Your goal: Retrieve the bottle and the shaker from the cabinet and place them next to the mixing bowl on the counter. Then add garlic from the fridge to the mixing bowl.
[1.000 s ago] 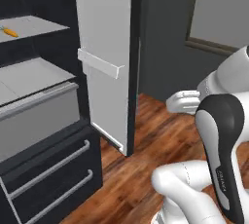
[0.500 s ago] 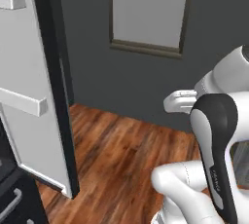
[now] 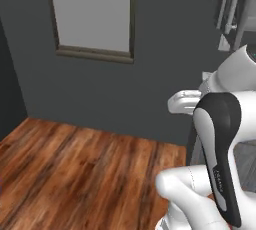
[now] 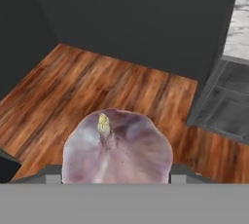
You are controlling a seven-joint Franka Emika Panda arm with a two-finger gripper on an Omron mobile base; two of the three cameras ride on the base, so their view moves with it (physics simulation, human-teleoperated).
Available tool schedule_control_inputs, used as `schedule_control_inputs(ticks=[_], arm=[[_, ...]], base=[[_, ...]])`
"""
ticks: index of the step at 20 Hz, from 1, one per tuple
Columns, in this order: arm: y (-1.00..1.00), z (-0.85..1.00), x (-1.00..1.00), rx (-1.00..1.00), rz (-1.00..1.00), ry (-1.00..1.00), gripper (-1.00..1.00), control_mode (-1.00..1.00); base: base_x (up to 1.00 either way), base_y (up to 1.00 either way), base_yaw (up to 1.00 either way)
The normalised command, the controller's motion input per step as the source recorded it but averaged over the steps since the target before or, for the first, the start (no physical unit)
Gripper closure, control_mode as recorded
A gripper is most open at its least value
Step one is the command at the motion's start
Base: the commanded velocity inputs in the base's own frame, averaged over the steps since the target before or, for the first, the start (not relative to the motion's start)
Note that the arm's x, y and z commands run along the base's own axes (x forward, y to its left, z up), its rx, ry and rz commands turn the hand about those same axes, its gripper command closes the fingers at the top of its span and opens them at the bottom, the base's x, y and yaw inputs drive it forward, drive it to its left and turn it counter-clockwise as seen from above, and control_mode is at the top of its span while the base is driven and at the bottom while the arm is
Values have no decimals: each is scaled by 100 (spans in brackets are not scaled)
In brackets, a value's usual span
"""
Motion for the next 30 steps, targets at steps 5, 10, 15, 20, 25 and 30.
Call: schedule_control_inputs(ticks=[5, 10, 15, 20, 25, 30], arm=[[0, 0, 0, 0, 0, 0, 100, 100], [0, 0, 0, 0, 0, 0, 100, 100], [0, 0, 0, 0, 0, 0, 100, 100], [0, 0, 0, 0, 0, 0, 100, 100], [0, 0, 0, 0, 0, 0, 100, 100], [0, 0, 0, 0, 0, 0, 100, 100]], base=[[-3, -100, -15], [-3, -89, -43], [5, -63, -60], [20, -31, -53], [64, -4, -28], [52, -4, -4]])
